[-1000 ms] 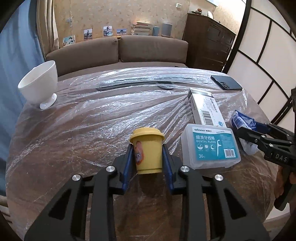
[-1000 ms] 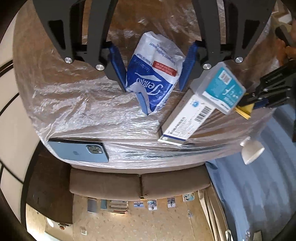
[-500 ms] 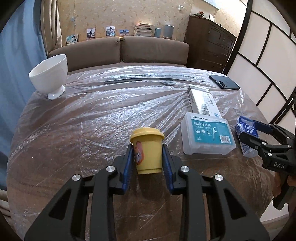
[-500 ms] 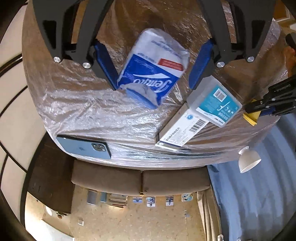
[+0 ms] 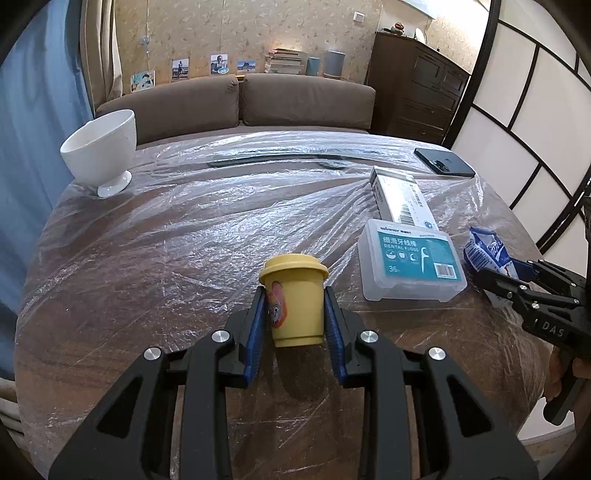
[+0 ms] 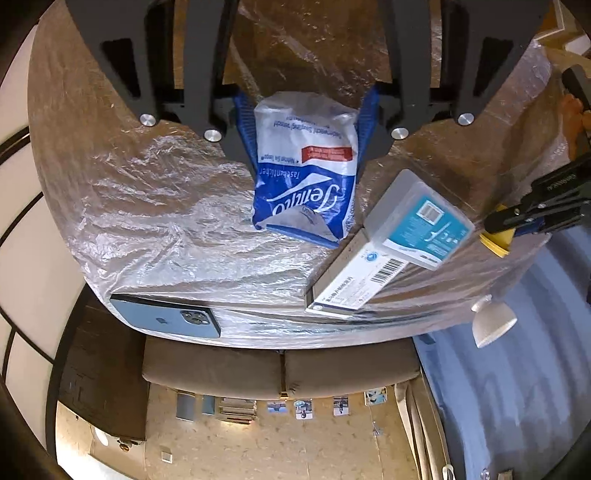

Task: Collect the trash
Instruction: 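Carry the yellow cup and Tempo pack off the table over the white bin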

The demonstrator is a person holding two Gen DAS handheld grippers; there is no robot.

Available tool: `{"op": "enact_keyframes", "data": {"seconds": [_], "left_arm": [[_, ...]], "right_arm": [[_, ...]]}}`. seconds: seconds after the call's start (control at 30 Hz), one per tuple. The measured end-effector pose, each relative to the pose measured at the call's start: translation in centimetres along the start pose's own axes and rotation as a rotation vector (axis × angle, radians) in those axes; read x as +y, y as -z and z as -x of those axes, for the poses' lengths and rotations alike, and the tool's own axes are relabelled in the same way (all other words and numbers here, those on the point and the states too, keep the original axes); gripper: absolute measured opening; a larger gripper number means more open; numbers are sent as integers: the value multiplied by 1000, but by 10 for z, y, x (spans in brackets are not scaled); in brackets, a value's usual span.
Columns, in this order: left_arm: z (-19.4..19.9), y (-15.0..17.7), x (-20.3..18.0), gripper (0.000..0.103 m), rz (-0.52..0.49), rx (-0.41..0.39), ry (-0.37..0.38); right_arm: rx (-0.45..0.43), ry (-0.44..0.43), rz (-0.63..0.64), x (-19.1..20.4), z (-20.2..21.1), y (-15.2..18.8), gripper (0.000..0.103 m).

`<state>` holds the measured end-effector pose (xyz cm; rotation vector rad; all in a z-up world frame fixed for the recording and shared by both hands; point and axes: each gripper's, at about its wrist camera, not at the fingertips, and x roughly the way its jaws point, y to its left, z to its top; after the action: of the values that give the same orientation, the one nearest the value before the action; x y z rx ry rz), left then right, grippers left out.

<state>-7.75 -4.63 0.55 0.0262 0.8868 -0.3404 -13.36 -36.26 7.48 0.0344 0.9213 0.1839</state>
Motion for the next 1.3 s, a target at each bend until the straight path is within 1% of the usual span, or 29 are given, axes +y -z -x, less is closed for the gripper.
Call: {"op": "enact_keyframes", "data": {"seconds": [0.17, 0.3, 0.5, 0.8, 0.97, 1.3], "left_arm": [[8, 3, -1, 32, 3, -11, 9], [16, 8, 0, 32, 8, -13, 21], [29, 16, -5, 32, 14, -20, 38], [47, 35, -10, 32, 20, -18, 50], [57, 50, -14, 32, 21, -12, 61], [81, 70, -22, 32, 10, -20, 99]], "right_arm": [[-33, -34, 7, 2, 21, 1, 45], [-41, -64, 28, 6, 32, 1, 45], [-31, -131, 49, 16, 42, 8, 45], [2, -193, 61, 30, 54, 25, 45], [8, -216, 88, 39, 64, 36, 45], [17, -248, 102, 46, 83, 55, 45]]}}
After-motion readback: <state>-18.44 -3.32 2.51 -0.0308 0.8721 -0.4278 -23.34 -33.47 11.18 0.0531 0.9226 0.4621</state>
